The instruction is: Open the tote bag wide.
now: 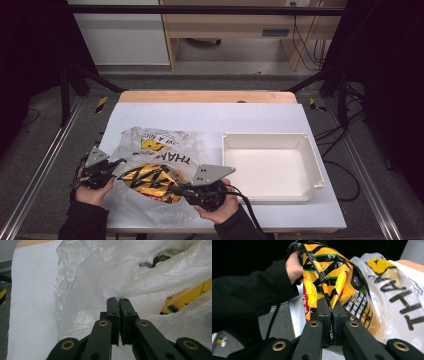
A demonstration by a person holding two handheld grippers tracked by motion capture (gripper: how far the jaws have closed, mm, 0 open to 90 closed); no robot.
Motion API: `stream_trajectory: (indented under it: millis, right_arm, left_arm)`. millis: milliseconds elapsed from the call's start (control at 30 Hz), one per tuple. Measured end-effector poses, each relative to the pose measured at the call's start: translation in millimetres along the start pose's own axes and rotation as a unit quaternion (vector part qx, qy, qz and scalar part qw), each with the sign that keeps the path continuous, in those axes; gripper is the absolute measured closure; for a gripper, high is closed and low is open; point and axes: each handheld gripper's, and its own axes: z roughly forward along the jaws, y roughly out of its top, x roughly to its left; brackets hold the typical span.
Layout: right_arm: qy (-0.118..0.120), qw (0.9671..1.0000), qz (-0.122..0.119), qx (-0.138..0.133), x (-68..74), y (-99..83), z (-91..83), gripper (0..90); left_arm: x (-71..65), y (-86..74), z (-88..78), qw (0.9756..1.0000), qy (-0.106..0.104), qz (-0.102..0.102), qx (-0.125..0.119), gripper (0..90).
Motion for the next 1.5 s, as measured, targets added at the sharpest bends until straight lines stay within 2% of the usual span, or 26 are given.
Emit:
stream_trajectory:
  millis: [133,367,600,700,800,967,1033,1100,1133,1167,1200,1267,1433,1500]
  right_arm:
    - [0.013,0.9998,0.013,0.001,-3.9,9.6,0.1,88.0]
    - [0.015,0.9996,0.02,0.012,-7.9,19.3,-1.1,88.4]
    - [0.021,0.999,0.038,0.01,-19.7,24.7,-6.4,88.2]
    - [0.021,0.9987,0.044,0.013,-25.2,23.9,-8.6,88.1]
    - [0.018,0.9986,0.048,0.013,-30.1,21.5,-10.5,87.9]
    - [0.004,0.9985,0.054,0.007,-33.1,17.6,-10.3,87.7]
    - [0.002,0.9985,0.055,0.005,-33.1,17.3,-9.7,87.7]
    - [-0.003,0.9985,0.055,0.003,-32.9,17.2,-9.6,87.6]
    - [-0.003,0.9985,0.055,0.003,-32.8,17.2,-9.8,87.6]
    - [-0.006,0.9985,0.054,0.003,-32.6,17.1,-10.0,87.5]
    - [-0.008,0.9986,0.053,0.003,-32.4,17.0,-10.1,87.5]
    - [-0.009,0.9986,0.053,0.001,-31.9,16.4,-10.1,87.5]
    - [-0.015,0.9987,0.049,0.002,-31.0,15.5,-8.8,87.3]
    - [-0.017,0.9987,0.049,0.002,-31.0,15.5,-8.5,87.2]
  left_arm:
    - [-0.6,0.2,-0.2,1.0,-0.002,0.0,-0.001,88.3]
    - [-1.5,0.1,0.8,1.0,-0.003,0.004,0.004,88.3]
    - [-1.7,-0.4,1.6,1.0,-0.001,0.003,0.006,86.5]
    - [0.4,0.5,-3.8,0.9999,-0.003,-0.001,-0.013,80.3]
    - [2.4,3.4,-13.1,0.999,-0.013,-0.011,-0.042,73.0]
    - [3.2,14.1,-36.5,0.9942,-0.019,-0.029,-0.102,61.4]
    - [1.7,19.5,-48.2,0.9911,-0.023,-0.033,-0.127,58.7]
    - [-1.5,24.2,-57.5,0.9885,-0.026,-0.033,-0.145,57.2]
    - [-1.5,24.2,-57.5,0.9885,-0.026,-0.033,-0.145,55.8]
    - [-5.4,28.3,-64.4,0.9859,-0.036,-0.034,-0.16,55.5]
    - [-8.2,30.5,-68.0,0.9846,-0.04,-0.032,-0.167,55.0]
    - [-14.1,34.1,-73.3,0.9822,-0.052,-0.028,-0.178,53.9]
    - [-28.0,39.2,-76.7,0.9803,-0.072,-0.017,-0.183,52.6]
    - [-31.9,40.4,-77.0,0.9793,-0.08,-0.02,-0.185,52.1]
